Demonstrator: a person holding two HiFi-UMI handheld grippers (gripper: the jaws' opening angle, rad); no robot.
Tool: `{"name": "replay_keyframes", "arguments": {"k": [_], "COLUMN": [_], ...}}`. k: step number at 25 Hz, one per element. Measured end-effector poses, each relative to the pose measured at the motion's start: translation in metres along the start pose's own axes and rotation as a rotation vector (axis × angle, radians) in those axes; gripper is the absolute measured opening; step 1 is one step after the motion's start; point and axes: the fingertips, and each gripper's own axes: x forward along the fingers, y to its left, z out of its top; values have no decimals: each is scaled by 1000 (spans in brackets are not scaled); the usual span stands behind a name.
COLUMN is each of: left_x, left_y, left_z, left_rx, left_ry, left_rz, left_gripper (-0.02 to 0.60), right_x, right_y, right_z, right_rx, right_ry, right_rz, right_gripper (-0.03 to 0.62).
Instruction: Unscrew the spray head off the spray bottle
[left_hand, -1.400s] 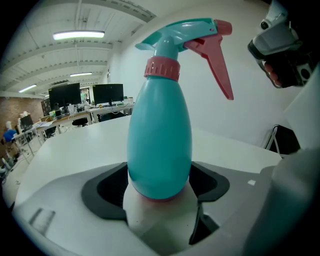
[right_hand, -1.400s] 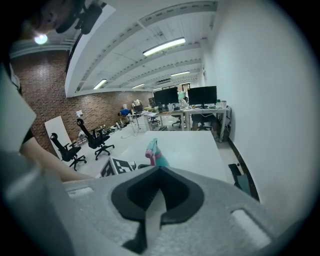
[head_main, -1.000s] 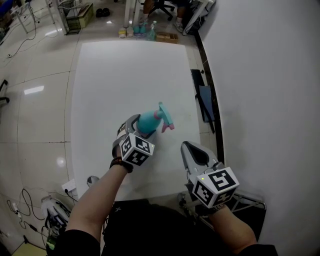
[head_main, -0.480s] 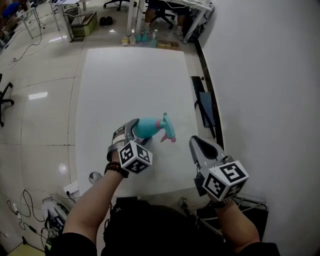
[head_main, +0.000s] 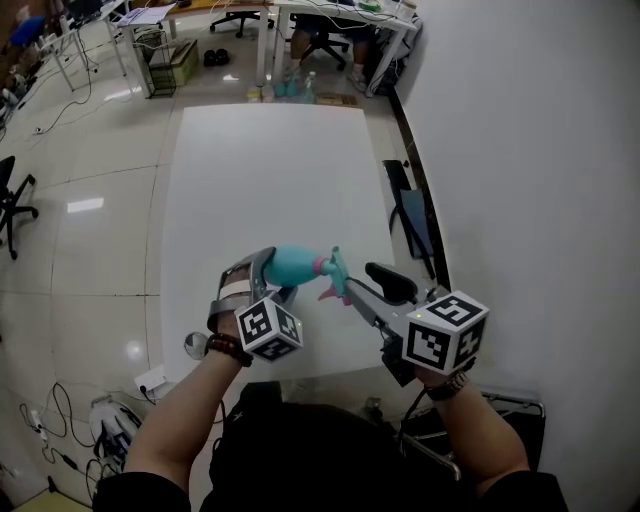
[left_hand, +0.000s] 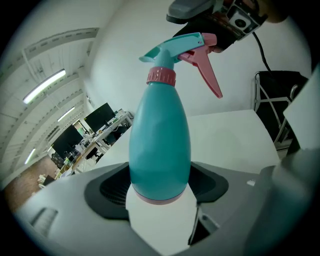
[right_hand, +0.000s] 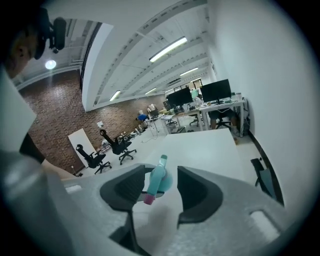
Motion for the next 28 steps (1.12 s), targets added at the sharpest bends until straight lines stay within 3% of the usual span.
{"name": "replay_keyframes", "arguments": {"k": [6,16,28], "left_x": [-22,-42,-44], "left_y": [-10,-22,-35], "left_z": [0,2,6], "left_rx": [75,162,193], "left_ry": [14,46,55], "left_rz": [32,69,74], "left_gripper": [380,380,380], "right_x": [9,19,23], "right_y": [15,25,18], "right_z": [-20,-45,-61], "right_rx": [43,32,30], "right_ry": [98,202,250], "right_rz": [61,79,56], "right_gripper": [213,215,209]}}
